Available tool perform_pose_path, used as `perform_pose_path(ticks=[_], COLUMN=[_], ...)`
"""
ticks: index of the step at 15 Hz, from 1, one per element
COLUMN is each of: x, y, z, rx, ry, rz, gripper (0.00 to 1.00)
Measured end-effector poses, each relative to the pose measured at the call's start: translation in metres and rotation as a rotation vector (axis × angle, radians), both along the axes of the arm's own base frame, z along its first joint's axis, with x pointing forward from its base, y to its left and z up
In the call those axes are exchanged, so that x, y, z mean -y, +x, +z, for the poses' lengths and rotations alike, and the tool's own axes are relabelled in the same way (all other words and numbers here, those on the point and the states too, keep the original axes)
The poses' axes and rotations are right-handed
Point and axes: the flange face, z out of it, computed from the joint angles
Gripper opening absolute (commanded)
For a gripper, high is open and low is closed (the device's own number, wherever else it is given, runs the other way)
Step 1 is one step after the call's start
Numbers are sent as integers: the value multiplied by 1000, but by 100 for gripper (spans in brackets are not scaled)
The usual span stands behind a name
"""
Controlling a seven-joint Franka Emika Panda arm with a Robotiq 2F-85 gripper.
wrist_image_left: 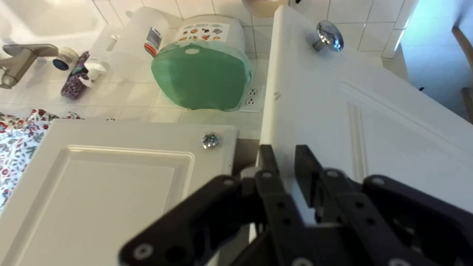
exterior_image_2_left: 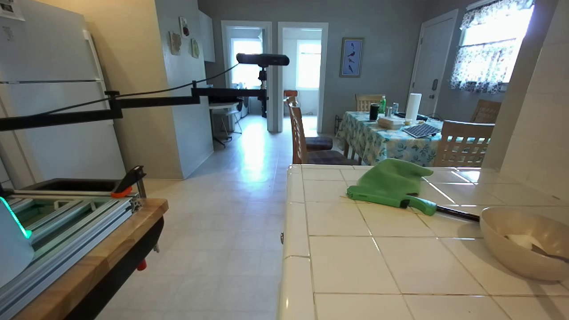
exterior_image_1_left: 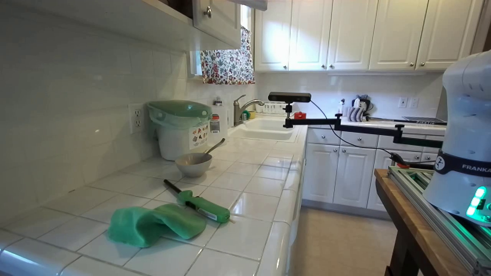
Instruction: Put the blue object inside the top cupboard
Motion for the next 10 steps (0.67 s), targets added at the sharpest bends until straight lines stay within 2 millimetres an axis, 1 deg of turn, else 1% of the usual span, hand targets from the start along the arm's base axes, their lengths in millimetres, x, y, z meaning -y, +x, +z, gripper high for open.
perform_pose_path(ticks=[2, 3, 4, 5, 6, 8, 10], x=[1, 2, 2, -4, -13, -29, -36], y=[7, 11, 15, 20, 26, 34, 36], z=[-2, -2, -4, -7, -11, -17, -17], rx=[6, 7, 5, 9, 11, 5, -12], ry=[-7, -10, -9, 1, 9, 24, 32], rz=[-21, -30, -34, -25, -12, 7, 5], gripper=[5, 46, 48, 53, 62, 75, 89])
